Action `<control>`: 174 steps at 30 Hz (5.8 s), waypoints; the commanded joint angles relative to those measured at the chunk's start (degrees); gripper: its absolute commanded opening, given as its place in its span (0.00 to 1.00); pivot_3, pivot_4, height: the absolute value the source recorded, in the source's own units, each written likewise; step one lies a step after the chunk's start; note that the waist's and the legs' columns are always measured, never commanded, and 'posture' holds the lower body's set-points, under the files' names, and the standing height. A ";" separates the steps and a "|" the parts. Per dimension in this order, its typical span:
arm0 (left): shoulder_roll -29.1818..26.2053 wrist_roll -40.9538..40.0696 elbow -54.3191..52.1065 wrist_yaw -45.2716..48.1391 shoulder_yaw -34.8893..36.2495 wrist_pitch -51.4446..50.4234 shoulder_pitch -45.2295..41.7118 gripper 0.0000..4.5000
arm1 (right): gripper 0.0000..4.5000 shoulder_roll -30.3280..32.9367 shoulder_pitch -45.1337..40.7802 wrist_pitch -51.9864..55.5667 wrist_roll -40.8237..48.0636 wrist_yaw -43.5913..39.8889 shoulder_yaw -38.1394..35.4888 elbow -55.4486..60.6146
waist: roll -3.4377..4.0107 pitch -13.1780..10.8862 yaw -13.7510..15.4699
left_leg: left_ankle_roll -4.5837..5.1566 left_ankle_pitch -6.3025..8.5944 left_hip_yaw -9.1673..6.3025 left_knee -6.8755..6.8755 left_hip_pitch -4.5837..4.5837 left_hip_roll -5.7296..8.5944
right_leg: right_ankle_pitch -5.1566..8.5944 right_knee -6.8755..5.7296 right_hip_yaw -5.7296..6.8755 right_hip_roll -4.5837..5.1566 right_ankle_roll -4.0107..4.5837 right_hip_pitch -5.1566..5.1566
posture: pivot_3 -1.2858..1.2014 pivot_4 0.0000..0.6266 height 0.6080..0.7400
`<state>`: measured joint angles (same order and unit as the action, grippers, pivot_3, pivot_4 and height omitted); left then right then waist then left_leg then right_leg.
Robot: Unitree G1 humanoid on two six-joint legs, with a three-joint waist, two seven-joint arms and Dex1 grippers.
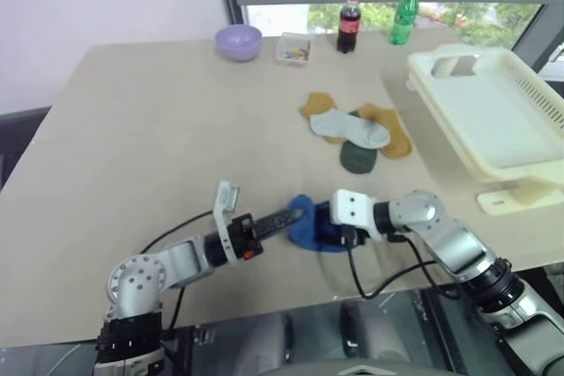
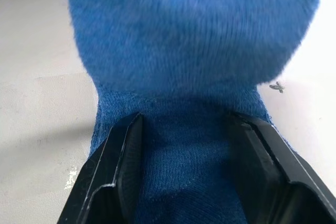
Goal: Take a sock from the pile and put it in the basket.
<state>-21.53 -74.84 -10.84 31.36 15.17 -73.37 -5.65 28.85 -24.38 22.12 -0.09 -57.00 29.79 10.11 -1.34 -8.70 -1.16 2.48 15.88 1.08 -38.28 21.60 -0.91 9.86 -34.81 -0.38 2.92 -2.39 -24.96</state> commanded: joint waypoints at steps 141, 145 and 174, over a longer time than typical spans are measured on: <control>-3.55 9.92 6.38 18.50 -13.31 2.22 -10.30 1.00 | 0.99 -15.67 17.96 62.69 41.88 34.61 -34.88 32.03 | -0.13 -0.46 0.48 | -0.19 -0.17 -0.30 -0.81 1.05 0.43 | -0.02 -0.74 0.15 0.20 -0.02 -0.69 | 0.52 0.24 0.96; -3.25 10.52 6.59 18.57 -13.02 2.66 -10.28 1.00 | 0.99 -12.45 20.17 61.19 40.47 35.06 -30.76 30.64 | -0.13 -0.43 0.42 | -0.19 -0.17 -0.30 -0.84 1.03 0.43 | 0.00 -0.78 0.15 0.19 -0.03 -0.68 | 0.52 0.24 0.96; -2.25 35.03 0.44 20.85 -17.62 37.04 -5.66 1.00 | 0.02 -6.69 13.08 57.01 44.91 32.89 -38.25 16.28 | -0.14 -0.43 0.75 | -0.18 -0.16 -0.18 -0.90 1.04 0.41 | 0.00 -0.78 0.01 0.22 -0.04 -0.68 | 0.52 0.24 0.96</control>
<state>-23.34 -43.53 -7.76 51.14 -0.95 -41.62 -11.40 21.16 -10.73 80.22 45.44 -24.63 -5.77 27.07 -1.49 -9.12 -0.41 2.30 15.72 0.90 -39.19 22.65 -0.49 9.86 -35.58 -0.37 3.14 -2.43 -25.64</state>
